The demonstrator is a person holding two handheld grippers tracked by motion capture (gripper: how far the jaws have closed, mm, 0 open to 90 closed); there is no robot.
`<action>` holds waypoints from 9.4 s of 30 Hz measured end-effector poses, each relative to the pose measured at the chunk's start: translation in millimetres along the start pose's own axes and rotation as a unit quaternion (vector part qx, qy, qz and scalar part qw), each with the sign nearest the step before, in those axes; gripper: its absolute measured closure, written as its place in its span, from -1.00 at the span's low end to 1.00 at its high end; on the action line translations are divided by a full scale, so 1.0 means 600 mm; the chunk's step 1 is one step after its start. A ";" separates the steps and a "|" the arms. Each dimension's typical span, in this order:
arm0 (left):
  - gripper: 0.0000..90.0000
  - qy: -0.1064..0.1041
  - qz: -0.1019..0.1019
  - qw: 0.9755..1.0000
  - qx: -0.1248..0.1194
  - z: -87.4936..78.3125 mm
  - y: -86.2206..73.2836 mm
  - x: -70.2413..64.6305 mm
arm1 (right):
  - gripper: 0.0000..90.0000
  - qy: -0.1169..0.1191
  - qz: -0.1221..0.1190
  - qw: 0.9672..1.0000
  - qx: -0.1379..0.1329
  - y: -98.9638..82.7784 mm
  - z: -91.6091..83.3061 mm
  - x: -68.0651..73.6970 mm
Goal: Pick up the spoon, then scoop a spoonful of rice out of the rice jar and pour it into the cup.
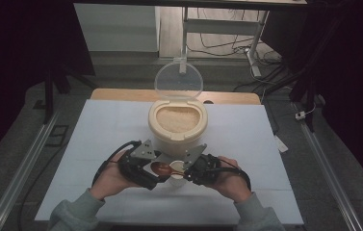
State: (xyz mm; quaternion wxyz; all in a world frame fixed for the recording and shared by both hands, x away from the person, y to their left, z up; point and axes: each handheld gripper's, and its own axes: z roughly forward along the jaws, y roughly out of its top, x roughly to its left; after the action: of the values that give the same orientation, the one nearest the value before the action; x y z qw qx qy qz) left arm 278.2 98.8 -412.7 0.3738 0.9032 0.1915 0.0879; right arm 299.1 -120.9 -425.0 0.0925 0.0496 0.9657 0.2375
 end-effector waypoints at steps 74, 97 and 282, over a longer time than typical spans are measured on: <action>0.74 -0.044 0.063 0.995 0.057 0.074 0.017 0.007 | -0.02 -0.098 0.179 0.950 -0.234 -0.098 -0.102 -0.011; 0.75 -0.005 0.045 0.999 -0.006 0.049 0.019 0.008 | -0.22 -0.083 0.292 0.913 -0.273 -0.126 -0.050 -0.002; -0.62 0.112 -0.190 0.974 -0.056 -0.043 -0.274 0.031 | 0.84 -0.233 0.309 0.844 -0.372 -0.044 -0.101 -0.175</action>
State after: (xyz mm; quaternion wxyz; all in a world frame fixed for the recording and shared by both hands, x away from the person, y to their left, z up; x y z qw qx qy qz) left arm 241.3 229.6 -510.6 0.4101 0.8122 0.3953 0.1262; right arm 388.1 -186.0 -368.6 0.2483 0.3609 0.6897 0.5765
